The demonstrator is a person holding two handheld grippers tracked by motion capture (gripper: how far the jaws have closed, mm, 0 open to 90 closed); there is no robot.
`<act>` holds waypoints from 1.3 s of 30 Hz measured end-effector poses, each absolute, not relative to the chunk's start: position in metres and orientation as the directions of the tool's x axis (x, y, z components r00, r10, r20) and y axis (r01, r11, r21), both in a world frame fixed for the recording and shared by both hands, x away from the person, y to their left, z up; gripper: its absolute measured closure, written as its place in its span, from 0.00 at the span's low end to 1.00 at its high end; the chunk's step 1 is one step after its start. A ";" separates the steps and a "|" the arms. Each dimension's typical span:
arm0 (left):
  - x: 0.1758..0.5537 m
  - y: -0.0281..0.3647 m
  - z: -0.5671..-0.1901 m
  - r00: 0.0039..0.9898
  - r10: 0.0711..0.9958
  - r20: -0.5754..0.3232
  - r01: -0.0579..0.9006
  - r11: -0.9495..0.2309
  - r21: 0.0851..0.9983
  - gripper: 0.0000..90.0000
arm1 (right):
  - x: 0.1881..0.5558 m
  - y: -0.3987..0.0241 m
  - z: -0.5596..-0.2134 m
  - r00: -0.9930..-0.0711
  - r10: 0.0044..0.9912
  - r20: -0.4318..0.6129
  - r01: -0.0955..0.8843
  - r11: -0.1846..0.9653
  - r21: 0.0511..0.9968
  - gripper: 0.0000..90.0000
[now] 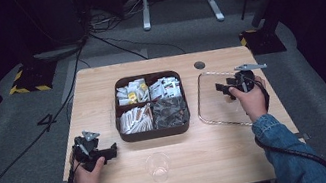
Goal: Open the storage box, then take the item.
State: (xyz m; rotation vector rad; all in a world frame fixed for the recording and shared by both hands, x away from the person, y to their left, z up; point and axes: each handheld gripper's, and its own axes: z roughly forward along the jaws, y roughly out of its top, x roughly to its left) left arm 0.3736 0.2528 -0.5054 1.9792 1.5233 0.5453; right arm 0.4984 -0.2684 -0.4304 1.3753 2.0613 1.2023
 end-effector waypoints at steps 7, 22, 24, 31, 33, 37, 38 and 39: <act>0.374 0.253 -0.505 0.266 0.964 -0.026 0.728 -0.183 0.661 0.00 | 0.496 -0.248 -0.407 -0.496 0.860 0.119 0.510 0.178 0.842 0.43; 0.374 0.253 -0.505 0.266 0.964 -0.026 0.728 -0.183 0.661 0.00 | 0.485 -0.190 -0.374 -0.612 0.783 0.113 0.437 0.216 0.873 0.43; 0.374 0.253 -0.505 0.266 0.964 -0.026 0.728 -0.183 0.661 0.00 | 0.485 -0.180 -0.374 -0.631 0.768 0.115 0.434 0.226 0.872 0.43; 0.373 0.253 -0.506 0.263 0.964 -0.029 0.728 -0.179 0.662 0.00 | 0.484 -0.153 -0.377 -0.680 0.726 0.104 0.427 0.276 0.861 0.46; 0.373 0.253 -0.506 0.263 0.964 -0.029 0.728 -0.179 0.662 0.00 | 0.484 -0.147 -0.379 -0.690 0.716 0.103 0.428 0.290 0.856 0.48; 0.373 0.253 -0.506 0.263 0.964 -0.028 0.728 -0.179 0.662 0.00 | 0.484 -0.135 -0.383 -0.706 0.702 0.095 0.431 0.319 0.844 0.50; 0.373 0.253 -0.506 0.263 0.964 -0.028 0.728 -0.179 0.662 0.00 | 0.484 -0.132 -0.384 -0.709 0.699 0.096 0.435 0.325 0.840 0.50; 0.373 0.253 -0.506 0.263 0.964 -0.028 0.728 -0.179 0.662 0.00 | 0.483 -0.130 -0.385 -0.713 0.694 0.095 0.436 0.334 0.836 0.51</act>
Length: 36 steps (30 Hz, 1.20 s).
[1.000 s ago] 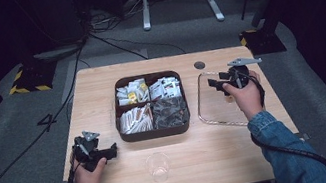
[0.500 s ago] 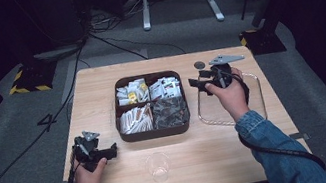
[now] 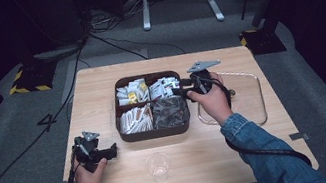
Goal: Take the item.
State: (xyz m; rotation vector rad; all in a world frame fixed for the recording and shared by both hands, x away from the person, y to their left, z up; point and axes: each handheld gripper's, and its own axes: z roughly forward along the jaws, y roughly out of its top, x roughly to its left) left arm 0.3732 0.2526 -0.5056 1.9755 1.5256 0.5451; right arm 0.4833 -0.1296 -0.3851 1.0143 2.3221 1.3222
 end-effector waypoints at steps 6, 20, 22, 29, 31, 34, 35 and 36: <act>0.373 0.253 -0.505 0.265 0.964 -0.029 0.729 -0.181 0.660 0.00 | 0.479 -0.112 -0.398 -0.729 0.675 0.113 0.464 0.366 0.806 0.51; 0.373 0.253 -0.506 0.264 0.964 -0.029 0.729 -0.179 0.661 0.00 | 0.482 -0.080 -0.436 -0.751 0.657 0.070 0.499 0.495 0.711 0.57; 0.373 0.253 -0.506 0.264 0.964 -0.029 0.729 -0.179 0.661 0.00 | 0.482 -0.079 -0.440 -0.753 0.655 0.073 0.504 0.501 0.704 0.57; 0.373 0.253 -0.506 0.264 0.964 -0.029 0.728 -0.179 0.661 0.00 | 0.483 -0.072 -0.452 -0.761 0.645 0.068 0.516 0.540 0.665 0.65; 0.373 0.253 -0.506 0.264 0.964 -0.029 0.728 -0.179 0.661 0.00 | 0.482 -0.071 -0.454 -0.766 0.640 0.057 0.510 0.553 0.659 0.68; 0.373 0.253 -0.506 0.264 0.964 -0.030 0.728 -0.179 0.661 0.00 | 0.483 -0.070 -0.453 -0.767 0.640 0.046 0.508 0.563 0.652 0.75; 0.373 0.253 -0.506 0.264 0.964 -0.029 0.728 -0.179 0.661 0.00 | 0.482 -0.070 -0.452 -0.766 0.642 0.037 0.506 0.566 0.651 0.76; 0.373 0.253 -0.506 0.264 0.964 -0.029 0.728 -0.180 0.661 0.00 | 0.482 -0.070 -0.451 -0.769 0.638 0.029 0.498 0.570 0.654 0.78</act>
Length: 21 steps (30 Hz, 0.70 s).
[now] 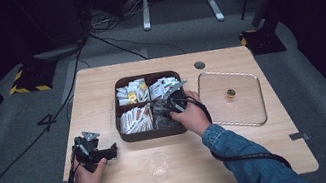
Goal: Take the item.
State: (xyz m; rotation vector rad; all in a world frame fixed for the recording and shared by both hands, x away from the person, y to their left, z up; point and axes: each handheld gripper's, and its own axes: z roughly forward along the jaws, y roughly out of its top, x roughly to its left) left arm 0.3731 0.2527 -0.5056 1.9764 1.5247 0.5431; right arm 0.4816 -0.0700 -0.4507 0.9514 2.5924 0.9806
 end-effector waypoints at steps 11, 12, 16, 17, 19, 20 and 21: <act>0.373 0.253 -0.506 0.264 0.964 -0.029 0.728 -0.179 0.661 0.00 | 0.478 -0.078 -0.442 -0.774 0.632 0.048 0.482 0.538 0.692 0.91; 0.373 0.253 -0.506 0.264 0.964 -0.029 0.728 -0.179 0.661 0.00 | 0.478 -0.079 -0.441 -0.773 0.632 0.049 0.480 0.533 0.697 0.91; 0.373 0.253 -0.506 0.264 0.964 -0.029 0.728 -0.179 0.661 0.00 | 0.476 -0.082 -0.433 -0.778 0.626 0.058 0.466 0.513 0.721 0.91; 0.373 0.253 -0.506 0.264 0.964 -0.029 0.728 -0.179 0.661 0.00 | 0.475 -0.082 -0.431 -0.779 0.624 0.060 0.462 0.508 0.726 0.91; 0.373 0.253 -0.506 0.264 0.964 -0.029 0.728 -0.180 0.661 0.00 | 0.473 -0.084 -0.426 -0.782 0.620 0.064 0.456 0.500 0.737 0.92; 0.373 0.253 -0.506 0.264 0.964 -0.029 0.728 -0.180 0.661 0.00 | 0.472 -0.084 -0.424 -0.785 0.616 0.066 0.450 0.495 0.743 0.92; 0.373 0.253 -0.506 0.264 0.964 -0.029 0.728 -0.179 0.661 0.00 | 0.471 -0.085 -0.422 -0.787 0.613 0.072 0.448 0.489 0.748 0.92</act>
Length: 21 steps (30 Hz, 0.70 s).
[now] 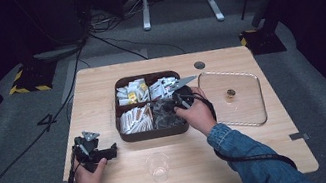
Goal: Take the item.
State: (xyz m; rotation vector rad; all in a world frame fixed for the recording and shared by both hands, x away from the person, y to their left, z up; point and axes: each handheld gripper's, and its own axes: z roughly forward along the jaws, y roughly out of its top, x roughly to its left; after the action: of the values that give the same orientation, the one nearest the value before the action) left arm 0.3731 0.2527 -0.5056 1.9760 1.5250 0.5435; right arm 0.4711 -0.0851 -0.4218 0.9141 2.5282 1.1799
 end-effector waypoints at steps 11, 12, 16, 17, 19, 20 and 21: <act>0.373 0.253 -0.506 0.264 0.964 -0.029 0.728 -0.180 0.661 0.00 | 0.452 -0.096 -0.399 -0.817 0.559 0.142 0.428 0.421 0.800 0.92; 0.373 0.253 -0.506 0.264 0.964 -0.029 0.728 -0.180 0.661 0.00 | 0.450 -0.096 -0.398 -0.819 0.555 0.145 0.425 0.418 0.803 0.92; 0.373 0.252 -0.506 0.264 0.964 -0.028 0.728 -0.180 0.661 0.00 | 0.440 -0.096 -0.391 -0.837 0.527 0.146 0.402 0.413 0.817 0.92; 0.373 0.252 -0.506 0.264 0.964 -0.028 0.728 -0.180 0.662 0.00 | 0.437 -0.096 -0.389 -0.842 0.520 0.144 0.396 0.414 0.819 0.92; 0.373 0.252 -0.506 0.264 0.964 -0.028 0.728 -0.180 0.661 0.00 | 0.430 -0.096 -0.385 -0.852 0.507 0.134 0.379 0.420 0.825 0.92; 0.373 0.252 -0.506 0.264 0.964 -0.028 0.728 -0.180 0.661 0.00 | 0.427 -0.095 -0.383 -0.855 0.501 0.132 0.375 0.421 0.826 0.92; 0.373 0.252 -0.506 0.264 0.964 -0.028 0.728 -0.180 0.661 0.00 | 0.424 -0.095 -0.381 -0.859 0.495 0.129 0.368 0.422 0.828 0.92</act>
State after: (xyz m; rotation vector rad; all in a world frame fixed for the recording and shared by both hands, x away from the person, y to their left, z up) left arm 0.3733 0.2525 -0.5055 1.9761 1.5251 0.5445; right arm 0.4245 -0.0948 -0.3810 0.7732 2.5334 1.4232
